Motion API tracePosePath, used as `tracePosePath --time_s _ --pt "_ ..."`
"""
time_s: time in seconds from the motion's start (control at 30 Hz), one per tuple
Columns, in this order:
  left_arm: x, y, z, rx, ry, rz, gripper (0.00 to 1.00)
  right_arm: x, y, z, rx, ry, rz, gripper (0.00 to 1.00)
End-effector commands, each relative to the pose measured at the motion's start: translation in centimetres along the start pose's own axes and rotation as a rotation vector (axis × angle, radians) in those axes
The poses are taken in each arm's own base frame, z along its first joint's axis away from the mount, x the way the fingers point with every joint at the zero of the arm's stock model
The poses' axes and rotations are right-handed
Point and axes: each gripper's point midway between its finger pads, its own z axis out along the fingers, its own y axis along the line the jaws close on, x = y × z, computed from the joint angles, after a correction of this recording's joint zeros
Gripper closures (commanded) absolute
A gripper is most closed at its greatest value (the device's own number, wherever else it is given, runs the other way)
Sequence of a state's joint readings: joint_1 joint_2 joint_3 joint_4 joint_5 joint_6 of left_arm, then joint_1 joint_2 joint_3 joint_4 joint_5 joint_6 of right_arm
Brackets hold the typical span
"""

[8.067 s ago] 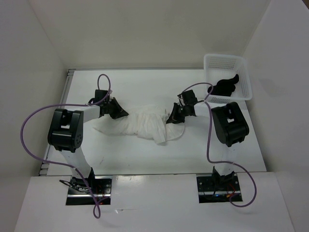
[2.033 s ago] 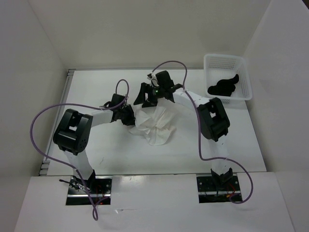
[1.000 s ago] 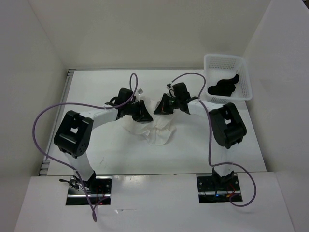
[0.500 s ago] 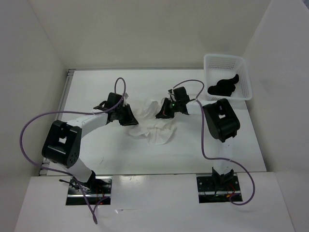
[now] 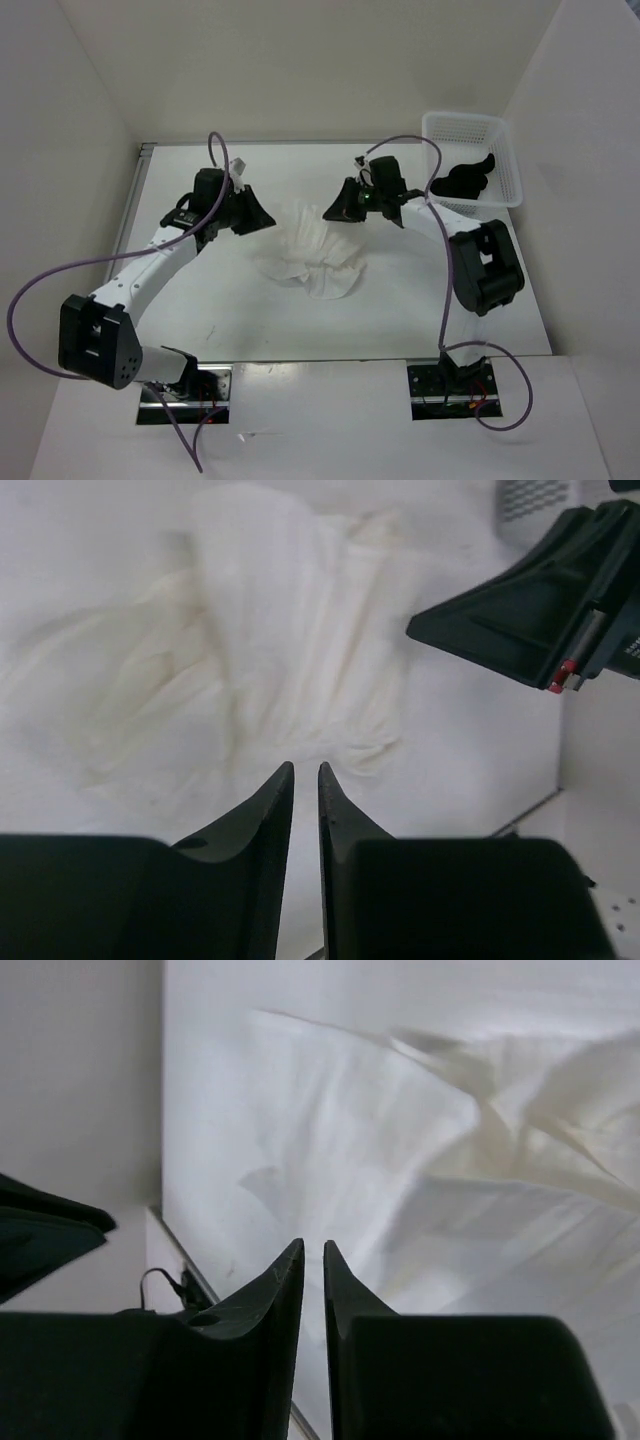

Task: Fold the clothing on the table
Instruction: Fold the skirt

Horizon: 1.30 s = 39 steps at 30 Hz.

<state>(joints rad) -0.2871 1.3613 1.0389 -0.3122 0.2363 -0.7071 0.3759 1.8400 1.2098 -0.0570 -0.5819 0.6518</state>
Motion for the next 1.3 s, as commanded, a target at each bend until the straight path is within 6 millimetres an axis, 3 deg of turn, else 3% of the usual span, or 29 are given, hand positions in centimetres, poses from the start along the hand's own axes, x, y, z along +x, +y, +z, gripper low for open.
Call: tracePosePath --time_s 0.0,0.13,0.3,0.43,0.47,0.5,0.57,0.6,0.67,0.77,0.83,0.9,0.93,0.97,1.0,1.03,1.07,1.1,1.13,1.2,1.23,1.27 --pt "-0.9 -6.1 -0.8 0.237 0.016 0.089 0.77 -4.7 6.3 -4.6 -0.068 -0.158 -0.128 0.82" --pt "0.5 -7.9 2.5 0.334 0.106 0.079 0.77 -5.2 6.8 -6.9 -0.057 -0.182 -0.118 0.79" --pt "1.4 -6.4 6.7 0.321 0.164 0.049 0.8 -5.5 5.5 -9.6 -0.032 -0.239 -0.101 0.78" --pt "3.0 -3.6 10.4 0.235 0.217 -0.008 0.82 -5.1 3.9 -11.6 -0.002 -0.269 -0.07 0.78" --pt "2.1 -2.5 10.5 0.215 0.192 -0.035 0.84 -5.2 3.6 -12.1 0.002 -0.279 -0.066 0.78" --pt "2.7 -1.0 10.9 0.185 0.2 -0.063 0.84 -4.9 4.3 -12.7 -0.015 -0.284 -0.078 0.78" --pt "2.6 0.5 11.1 0.155 0.183 -0.098 0.84 -4.8 3.2 -13.6 0.008 -0.297 -0.064 0.78" --pt "2.4 1.4 11.1 0.14 0.177 -0.115 0.84 -4.7 3.8 -14.3 0.001 -0.307 -0.073 0.78" --pt "2.2 1.9 11.1 0.133 0.17 -0.133 0.83 -4.0 2.5 -14.6 0.023 -0.303 -0.047 0.78" --pt "2.5 3.9 11.8 0.06 0.17 -0.156 0.81 -3.1 2.2 -15.3 0.027 -0.311 -0.044 0.78" --pt "2.5 4.2 11.6 0.063 0.18 -0.169 0.81 -2.5 2.3 -16.3 0.031 -0.323 -0.053 0.78" --pt "0.6 2.1 9.7 0.136 0.132 -0.156 0.78 -2.6 2.0 -17.8 0.056 -0.358 -0.041 0.78" --pt "-0.2 1.2 8.7 0.157 0.106 -0.141 0.73 -2.6 2.5 -19.2 0.059 -0.399 -0.067 0.76" --pt "-1.4 -0.4 6.5 0.192 0.059 -0.087 0.65 -2.7 2.9 -20.3 0.057 -0.426 -0.074 0.74" --pt "-1.9 -0.8 5.4 0.191 0.037 -0.063 0.55 -2.6 2.2 -21.4 0.079 -0.45 -0.064 0.71" --pt "-2.1 -1.1 4.2 0.177 0.029 -0.048 0.5 -2.4 2.8 -22.9 0.073 -0.491 -0.08 0.7" --pt "-3.3 -2.1 2.1 0.183 -0.035 0.005 0.45 -2.3 2.0 -23.9 0.087 -0.513 -0.075 0.7" --pt "-3.2 -2.0 1.1 0.165 -0.038 0.015 0.36 -1.9 2.1 -24.5 0.083 -0.511 -0.066 0.69" --pt "-3.4 -2.4 -0.5 0.168 -0.071 0.034 0.33 -1.4 2.3 -25.3 0.077 -0.525 -0.081 0.69" --pt "-2.8 -1.9 -1.5 0.146 -0.081 0.043 0.28 -0.8 1.2 -26.1 0.089 -0.531 -0.056 0.68" --pt "-2.7 -2.1 -2.8 0.148 -0.106 0.05 0.26 -0.2 1.5 -26.4 0.065 -0.525 -0.06 0.68" --pt "-1.5 -1.1 -2.8 0.123 -0.088 0.039 0.21 0.4 0.9 -26.4 0.07 -0.515 -0.049 0.68"
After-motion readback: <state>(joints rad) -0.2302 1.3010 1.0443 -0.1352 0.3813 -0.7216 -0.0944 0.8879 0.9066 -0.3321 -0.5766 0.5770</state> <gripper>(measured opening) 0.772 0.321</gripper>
